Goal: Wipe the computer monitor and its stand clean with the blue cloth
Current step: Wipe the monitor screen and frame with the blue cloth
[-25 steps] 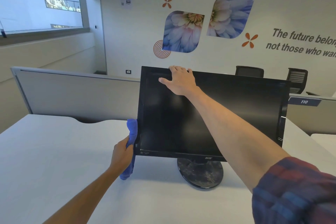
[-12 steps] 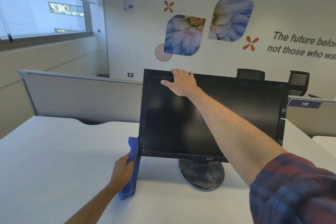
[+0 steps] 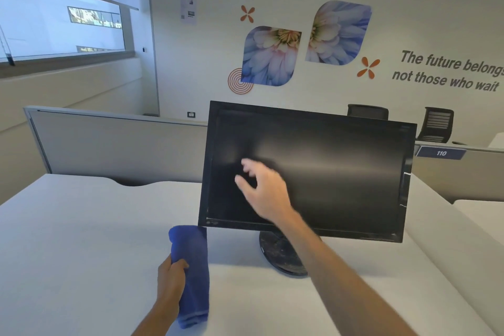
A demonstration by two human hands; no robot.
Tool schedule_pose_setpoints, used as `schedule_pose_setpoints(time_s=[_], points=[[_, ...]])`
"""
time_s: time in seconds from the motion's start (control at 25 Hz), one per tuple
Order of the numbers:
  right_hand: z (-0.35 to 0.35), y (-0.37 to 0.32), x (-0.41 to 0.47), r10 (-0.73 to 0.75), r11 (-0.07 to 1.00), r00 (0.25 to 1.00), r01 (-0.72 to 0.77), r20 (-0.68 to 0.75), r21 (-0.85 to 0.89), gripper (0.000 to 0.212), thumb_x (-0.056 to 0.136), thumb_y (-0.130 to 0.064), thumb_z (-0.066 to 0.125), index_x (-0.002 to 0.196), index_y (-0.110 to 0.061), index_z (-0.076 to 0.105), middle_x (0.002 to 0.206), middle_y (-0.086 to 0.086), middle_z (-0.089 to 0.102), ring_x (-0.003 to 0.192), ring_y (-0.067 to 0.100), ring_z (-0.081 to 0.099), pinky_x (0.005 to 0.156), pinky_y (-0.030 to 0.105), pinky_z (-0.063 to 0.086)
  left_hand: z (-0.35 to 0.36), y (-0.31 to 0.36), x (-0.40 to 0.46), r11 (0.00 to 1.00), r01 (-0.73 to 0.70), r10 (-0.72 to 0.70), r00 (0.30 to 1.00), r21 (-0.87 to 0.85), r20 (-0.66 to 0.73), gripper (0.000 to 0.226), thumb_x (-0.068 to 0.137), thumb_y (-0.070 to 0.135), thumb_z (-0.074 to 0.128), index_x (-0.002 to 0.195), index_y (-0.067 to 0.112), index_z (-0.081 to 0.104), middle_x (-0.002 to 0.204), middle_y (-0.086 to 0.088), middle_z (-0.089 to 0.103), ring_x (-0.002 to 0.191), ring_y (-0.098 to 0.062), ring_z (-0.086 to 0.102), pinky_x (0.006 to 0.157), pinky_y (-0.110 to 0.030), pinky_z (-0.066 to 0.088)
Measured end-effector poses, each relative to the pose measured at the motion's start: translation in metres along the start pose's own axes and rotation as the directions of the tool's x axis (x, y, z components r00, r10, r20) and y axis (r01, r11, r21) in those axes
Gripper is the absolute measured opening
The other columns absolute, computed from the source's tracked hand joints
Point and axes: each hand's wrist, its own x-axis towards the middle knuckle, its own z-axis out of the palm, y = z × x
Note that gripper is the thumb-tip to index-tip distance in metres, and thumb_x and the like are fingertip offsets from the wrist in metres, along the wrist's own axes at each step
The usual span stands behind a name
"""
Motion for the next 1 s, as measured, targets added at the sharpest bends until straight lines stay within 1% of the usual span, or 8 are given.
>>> schedule_pose_setpoints(time_s=[0.08,0.2,0.4,0.56,0.68,0.8,0.92,1.0], points=[[0.023,0.008,-0.053,0.191,0.975,0.970,-0.205,0.149,0.083,0.042,0.092,-0.045,0.055,0.128,-0.026,0.059,0.106,-0.013,0.068,0.090,0.001,0.061,0.079,0.012,0.046,0.000,-0.006,-0.016,0.997,0.062,-0.061,0.998,-0.052,0.014,0.016,0.081,0.001,0.048,0.091,-0.009,0.055,0.080,-0.020,0.058,0.071,-0.032,0.049,0.064,-0.037,0.040],[0.060,0.024,-0.118,0.396,0.893,0.849,-0.445,0.351,0.068,0.051,0.088,-0.054,0.054,0.133,-0.030,0.053,0.115,-0.014,0.063,0.095,0.005,0.058,0.085,0.021,0.045,0.003,-0.011,-0.037,0.981,0.143,-0.137,0.989,-0.130,0.048,0.014,0.082,0.008,0.054,0.088,-0.004,0.058,0.085,-0.023,0.064,0.073,-0.035,0.054,0.065,-0.038,0.044],[0.085,0.012,-0.183,0.304,0.917,0.814,-0.391,0.495,0.079,0.079,0.079,-0.083,0.033,0.143,-0.037,0.036,0.146,-0.017,0.040,0.129,0.007,0.044,0.105,0.029,0.036,0.024,-0.004,-0.078,0.926,0.253,-0.222,0.965,-0.279,0.136,0.036,0.094,0.035,0.053,0.091,0.000,0.060,0.083,-0.017,0.064,0.074,-0.033,0.057,0.069,-0.041,0.047],[0.086,-0.005,-0.188,0.377,0.802,0.746,-0.559,0.549,0.209,0.080,0.070,-0.092,0.022,0.120,-0.039,0.054,0.114,-0.015,0.065,0.102,0.008,0.062,0.091,0.027,0.047,0.043,-0.001,-0.107,0.905,0.282,-0.175,0.930,-0.319,0.325,0.060,0.098,0.048,0.030,0.111,-0.003,0.059,0.096,-0.015,0.062,0.093,-0.035,0.059,0.090,-0.045,0.044],[0.085,0.000,-0.180,0.439,0.582,0.693,-0.704,0.572,0.407,0.054,0.083,-0.075,0.040,0.094,-0.027,0.063,0.085,-0.006,0.072,0.077,0.009,0.068,0.074,0.023,0.051,0.046,-0.018,-0.109,0.982,0.047,0.027,0.924,-0.183,0.382,0.058,0.095,0.056,0.033,0.129,0.013,0.051,0.117,-0.001,0.058,0.120,-0.030,0.052,0.095,-0.039,0.044],[0.082,0.016,-0.176,0.508,0.419,0.648,-0.762,0.568,0.494,0.040,0.088,-0.051,0.049,0.096,-0.015,0.065,0.095,0.006,0.072,0.082,0.014,0.067,0.076,0.028,0.052,0.050,-0.023,-0.108,0.980,-0.200,0.194,0.948,-0.005,0.250,0.045,0.095,0.046,0.047,0.127,0.016,0.053,0.127,-0.001,0.057,0.123,-0.030,0.051,0.100,-0.039,0.043],[0.074,0.024,-0.171,0.540,0.319,0.591,-0.803,0.599,0.504,0.024,0.097,-0.036,0.049,0.107,-0.018,0.063,0.103,0.002,0.071,0.094,0.018,0.067,0.084,0.031,0.053,0.047,-0.029,-0.084,0.972,-0.169,0.165,0.986,0.166,0.039,0.054,0.088,0.047,0.060,0.131,0.014,0.052,0.140,-0.008,0.050,0.125,-0.028,0.049,0.103,-0.043,0.040],[0.065,0.026,-0.167,0.516,0.248,0.589,-0.798,0.622,0.550,0.025,0.096,-0.035,0.053,0.113,-0.019,0.062,0.104,0.001,0.072,0.095,0.021,0.068,0.086,0.035,0.055,0.044,-0.031,-0.068,0.997,-0.004,-0.002,0.997,0.080,0.073,0.047,0.087,0.043,0.064,0.117,0.008,0.058,0.131,-0.012,0.056,0.109,-0.029,0.058,0.091,-0.042,0.047]])
